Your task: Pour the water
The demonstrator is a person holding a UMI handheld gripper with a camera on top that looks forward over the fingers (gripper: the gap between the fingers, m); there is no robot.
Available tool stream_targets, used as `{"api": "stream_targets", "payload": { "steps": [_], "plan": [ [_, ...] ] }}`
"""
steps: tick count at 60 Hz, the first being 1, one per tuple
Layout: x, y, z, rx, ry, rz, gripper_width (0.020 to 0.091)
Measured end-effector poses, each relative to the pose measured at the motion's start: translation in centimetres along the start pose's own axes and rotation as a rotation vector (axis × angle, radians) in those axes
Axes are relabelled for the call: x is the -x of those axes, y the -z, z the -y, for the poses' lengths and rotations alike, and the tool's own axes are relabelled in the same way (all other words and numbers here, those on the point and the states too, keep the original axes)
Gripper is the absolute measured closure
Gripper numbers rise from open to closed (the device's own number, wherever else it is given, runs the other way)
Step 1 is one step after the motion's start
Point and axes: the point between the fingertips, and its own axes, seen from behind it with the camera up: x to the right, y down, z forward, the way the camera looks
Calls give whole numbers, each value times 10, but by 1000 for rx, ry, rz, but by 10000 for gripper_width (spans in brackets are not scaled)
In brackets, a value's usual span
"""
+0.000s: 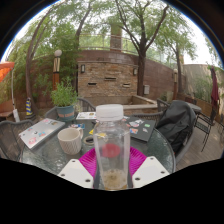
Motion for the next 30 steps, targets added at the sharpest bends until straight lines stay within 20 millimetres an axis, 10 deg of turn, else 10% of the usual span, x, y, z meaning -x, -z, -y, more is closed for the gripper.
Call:
{"api": "stream_targets", "payload": {
  "steps": [6, 16, 30],
  "plan": [
    [-27, -19, 59, -27, 206, -56, 716],
    [-7, -65, 115, -21, 833, -155, 718],
    [39, -122, 105, 57, 1693, -160, 720]
  ]
}}
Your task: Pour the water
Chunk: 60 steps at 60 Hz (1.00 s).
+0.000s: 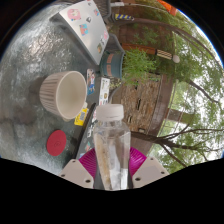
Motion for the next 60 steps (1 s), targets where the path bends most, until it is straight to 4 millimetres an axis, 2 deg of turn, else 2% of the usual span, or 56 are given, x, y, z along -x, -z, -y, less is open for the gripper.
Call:
{"api": "stream_targets", "payload": {
  "steps": [2, 3, 7, 8, 12, 19, 25, 29, 33, 36, 38, 39, 42, 43, 44, 46, 47, 48, 52, 53, 54, 58, 60],
  "plan": [
    [-5, -3, -2, 28, 96, -18, 719],
    [-1, 4, -1, 64, 135, -49, 720],
    [-7, 3, -6, 119, 307, -59, 719],
    [-16, -7, -6, 97, 354, -33, 719],
    [-20, -8, 1, 97, 478, -34, 719],
    [-34, -9, 7, 114, 566, -39, 717],
    [-30, -10, 19, 74, 599, -26, 718],
    [-25, -8, 19, 66, 575, -10, 718],
    [-24, -3, 15, 67, 423, 4, 718],
    [-32, -5, 20, 47, 254, 5, 717],
    [-41, -6, 23, 32, 109, -2, 715],
    [-43, 7, 20, 29, 24, -50, 716],
    [-49, 0, 24, 19, -271, -45, 716],
    [-53, 12, 23, 6, -369, -63, 715],
    [-66, 3, 21, -28, -421, -24, 715],
    [-59, -1, 18, -30, -607, 14, 717],
    [-55, 20, 17, -31, -714, -43, 716],
    [-55, 8, 14, -38, -783, -6, 714],
    [-47, -1, 14, -118, -1045, 58, 713],
    [-38, 18, 14, -135, -1115, 14, 714],
    [-41, 3, 12, -157, -1136, 63, 714],
    [-31, -5, 7, -233, -1288, 96, 714],
    [-19, -8, 9, -254, -1351, 121, 714]
  ]
}}
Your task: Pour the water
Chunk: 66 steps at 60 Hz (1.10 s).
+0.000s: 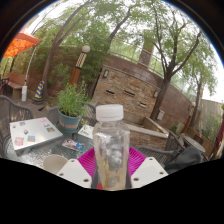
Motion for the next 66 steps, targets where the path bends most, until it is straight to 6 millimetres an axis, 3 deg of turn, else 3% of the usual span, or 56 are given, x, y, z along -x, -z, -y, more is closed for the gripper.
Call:
{"api": "stream_targets", "payload": {
  "steps": [3, 4, 9, 10, 11, 14, 18, 23, 34, 39, 42, 44, 46, 56, 66],
  "plan": [
    [-7, -8, -14, 15, -89, 37, 715],
    [0, -11, -33, 1, -130, 40, 715],
    [5, -20, -66, 24, -290, 100, 715],
    [14, -23, -79, 16, -325, 104, 714],
    [5, -18, -76, 24, -333, 115, 714],
    [4, -18, -82, 14, -364, 137, 715],
    [10, -19, -103, 8, -357, 155, 694],
    [10, -19, -95, -97, -349, 149, 692],
    [9, -20, -94, -100, -351, 152, 669],
    [12, -19, -95, -68, -354, 176, 577],
    [18, -17, -106, 22, -367, 206, 427],
    [24, -12, -116, 71, -377, 227, 317],
    [25, -6, -118, 111, -387, 242, 250],
    [4, 37, -110, 161, -394, 181, 267],
    [-4, 110, -85, 186, -362, 120, 268]
  ]
}}
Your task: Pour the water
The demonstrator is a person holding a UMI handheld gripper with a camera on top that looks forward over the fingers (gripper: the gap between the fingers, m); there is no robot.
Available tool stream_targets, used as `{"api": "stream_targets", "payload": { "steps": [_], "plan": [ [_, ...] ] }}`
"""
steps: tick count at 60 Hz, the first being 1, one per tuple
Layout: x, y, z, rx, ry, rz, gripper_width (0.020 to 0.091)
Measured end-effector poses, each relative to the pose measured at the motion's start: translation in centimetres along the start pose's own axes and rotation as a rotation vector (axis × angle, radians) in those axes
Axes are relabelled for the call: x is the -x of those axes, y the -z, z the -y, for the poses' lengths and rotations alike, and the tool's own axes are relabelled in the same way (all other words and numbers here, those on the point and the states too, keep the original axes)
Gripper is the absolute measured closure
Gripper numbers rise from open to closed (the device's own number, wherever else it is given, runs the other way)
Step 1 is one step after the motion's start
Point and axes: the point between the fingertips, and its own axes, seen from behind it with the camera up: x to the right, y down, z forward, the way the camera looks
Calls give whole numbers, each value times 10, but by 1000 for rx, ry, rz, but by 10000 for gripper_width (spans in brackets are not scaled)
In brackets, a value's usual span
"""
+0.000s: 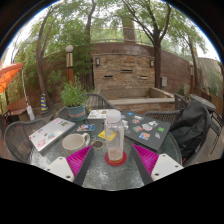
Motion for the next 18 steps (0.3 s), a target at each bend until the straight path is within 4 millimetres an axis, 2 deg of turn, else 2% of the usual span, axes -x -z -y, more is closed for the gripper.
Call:
{"api": "stream_targets", "payload": {
  "steps": [10, 18],
  "plan": [
    [39, 93, 12, 8, 37, -53, 270],
    [82, 170, 7, 31, -45, -77, 271]
  ]
}}
